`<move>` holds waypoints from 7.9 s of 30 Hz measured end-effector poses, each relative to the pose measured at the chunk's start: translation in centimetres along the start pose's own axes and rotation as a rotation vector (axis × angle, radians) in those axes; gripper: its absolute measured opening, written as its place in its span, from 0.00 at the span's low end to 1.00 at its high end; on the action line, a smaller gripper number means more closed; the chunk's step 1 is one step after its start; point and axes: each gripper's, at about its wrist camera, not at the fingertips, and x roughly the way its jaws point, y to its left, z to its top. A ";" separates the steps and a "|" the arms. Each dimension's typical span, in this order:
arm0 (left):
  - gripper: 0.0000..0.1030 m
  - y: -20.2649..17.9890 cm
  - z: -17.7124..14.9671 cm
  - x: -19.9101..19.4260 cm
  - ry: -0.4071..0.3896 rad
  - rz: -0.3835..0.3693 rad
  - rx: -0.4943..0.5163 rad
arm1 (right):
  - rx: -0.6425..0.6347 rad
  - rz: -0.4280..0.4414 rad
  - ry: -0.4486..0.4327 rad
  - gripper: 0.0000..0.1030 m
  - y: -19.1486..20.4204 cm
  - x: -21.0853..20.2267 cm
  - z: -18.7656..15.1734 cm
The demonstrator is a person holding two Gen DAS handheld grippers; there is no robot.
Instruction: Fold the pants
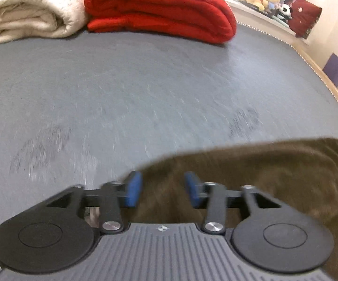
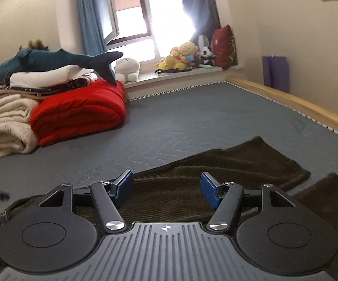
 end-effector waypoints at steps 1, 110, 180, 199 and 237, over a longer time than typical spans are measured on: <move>0.68 0.1 0.7 1.0 -0.012 0.026 0.026 | 0.000 0.004 0.003 0.64 0.0 0.2 0.1; 0.15 1.0 -23.4 -10.2 -0.159 -0.072 -0.233 | 0.219 -0.179 0.513 0.48 -3.4 29.3 0.0; 0.42 -9.2 -28.0 -11.6 -0.070 0.095 0.196 | 0.818 -0.535 0.227 0.16 -28.2 -5.3 -8.1; 0.44 -10.2 -28.3 -13.8 -0.184 0.062 0.211 | 0.803 -0.612 -0.164 0.06 -32.1 -5.5 -5.4; 0.46 -10.6 -29.3 -13.7 -0.021 0.055 0.235 | 0.991 -0.637 0.066 0.48 -36.1 -4.1 -9.5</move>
